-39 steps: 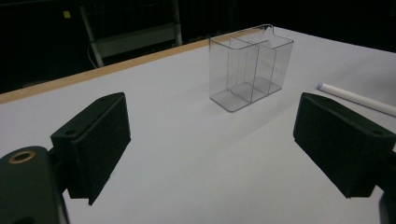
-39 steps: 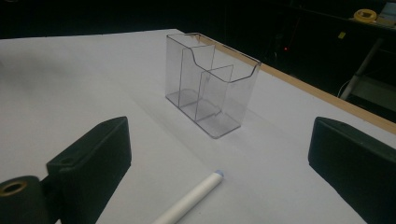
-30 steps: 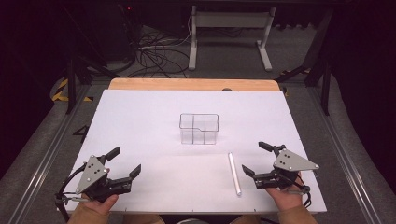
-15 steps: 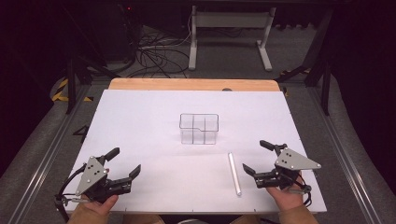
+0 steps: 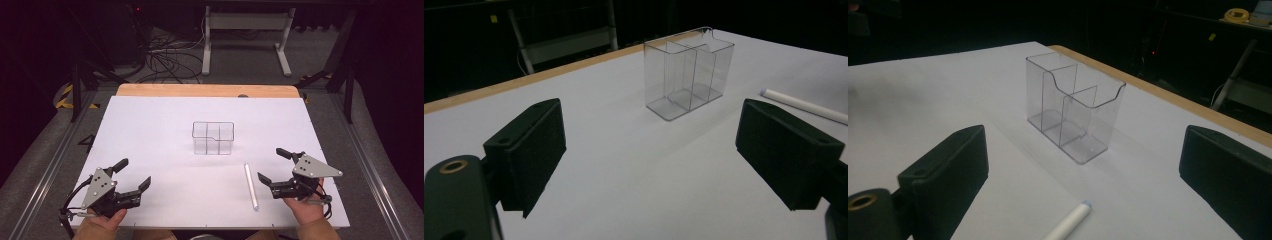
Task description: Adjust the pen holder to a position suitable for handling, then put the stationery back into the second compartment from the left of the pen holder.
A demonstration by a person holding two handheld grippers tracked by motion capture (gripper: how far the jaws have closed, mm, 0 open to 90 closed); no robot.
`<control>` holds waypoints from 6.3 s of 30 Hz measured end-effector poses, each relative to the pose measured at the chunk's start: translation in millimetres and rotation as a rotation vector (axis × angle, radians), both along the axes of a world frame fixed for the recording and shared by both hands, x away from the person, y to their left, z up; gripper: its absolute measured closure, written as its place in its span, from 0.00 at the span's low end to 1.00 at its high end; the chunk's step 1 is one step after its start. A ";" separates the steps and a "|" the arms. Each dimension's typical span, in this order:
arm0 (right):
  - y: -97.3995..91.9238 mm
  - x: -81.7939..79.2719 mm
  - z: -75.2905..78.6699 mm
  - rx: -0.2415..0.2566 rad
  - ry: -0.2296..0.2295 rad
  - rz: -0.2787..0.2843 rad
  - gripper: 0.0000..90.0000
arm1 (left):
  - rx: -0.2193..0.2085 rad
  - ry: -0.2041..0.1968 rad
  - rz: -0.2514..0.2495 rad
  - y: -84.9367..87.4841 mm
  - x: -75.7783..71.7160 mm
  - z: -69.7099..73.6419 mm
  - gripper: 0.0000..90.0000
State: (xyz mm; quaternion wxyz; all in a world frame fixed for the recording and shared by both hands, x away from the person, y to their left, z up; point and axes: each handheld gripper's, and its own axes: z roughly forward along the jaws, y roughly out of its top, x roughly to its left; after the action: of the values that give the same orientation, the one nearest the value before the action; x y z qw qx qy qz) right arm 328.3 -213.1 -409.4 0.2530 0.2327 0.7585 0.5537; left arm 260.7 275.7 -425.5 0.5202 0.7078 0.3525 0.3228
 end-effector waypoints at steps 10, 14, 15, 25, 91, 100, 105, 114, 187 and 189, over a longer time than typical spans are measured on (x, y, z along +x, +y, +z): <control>13.8 7.7 14.6 0.012 -0.021 0.011 0.06 | -0.005 0.001 0.009 3.0 -1.3 -0.8 0.15; 17.8 8.7 18.6 0.016 -0.024 -0.016 0.06 | -0.001 0.001 0.010 4.0 -2.3 -1.1 0.15; 18.2 9.3 19.0 0.015 -0.023 -0.016 0.05 | 0.001 -0.001 0.012 4.6 -2.5 -1.1 0.15; 22.8 11.5 21.8 0.027 -0.028 -0.033 0.03 | 0.001 0.004 0.013 3.7 -2.6 -1.5 0.15; 64.6 47.4 29.8 -0.281 0.572 -0.379 0.31 | 0.015 -0.004 0.011 2.3 -3.5 -2.8 0.17; 77.6 56.4 24.9 -0.286 0.745 -0.412 0.38 | 0.015 -0.006 0.009 2.5 -3.5 -3.0 0.17; 85.5 61.6 19.8 -0.340 0.793 -0.446 0.44 | 0.015 -0.004 0.008 2.8 -3.5 -3.1 0.17; 87.4 71.0 5.7 -0.363 0.908 -0.496 0.52 | 0.015 0.004 0.004 2.4 -3.2 -3.6 0.17; 102.3 67.6 -7.7 -0.404 0.989 -0.641 0.87 | 0.027 0.000 0.008 1.1 -3.0 -5.0 0.17; 101.2 66.3 -5.2 -0.399 0.983 -0.637 0.87 | 0.030 -0.001 0.007 1.3 -2.7 -5.0 0.17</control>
State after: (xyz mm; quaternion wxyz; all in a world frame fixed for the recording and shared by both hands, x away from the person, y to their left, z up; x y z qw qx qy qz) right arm 394.6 -111.9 -414.7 0.0655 0.6239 0.7684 0.1263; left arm 258.1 276.9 -430.4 0.5086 0.7142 0.3498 0.3300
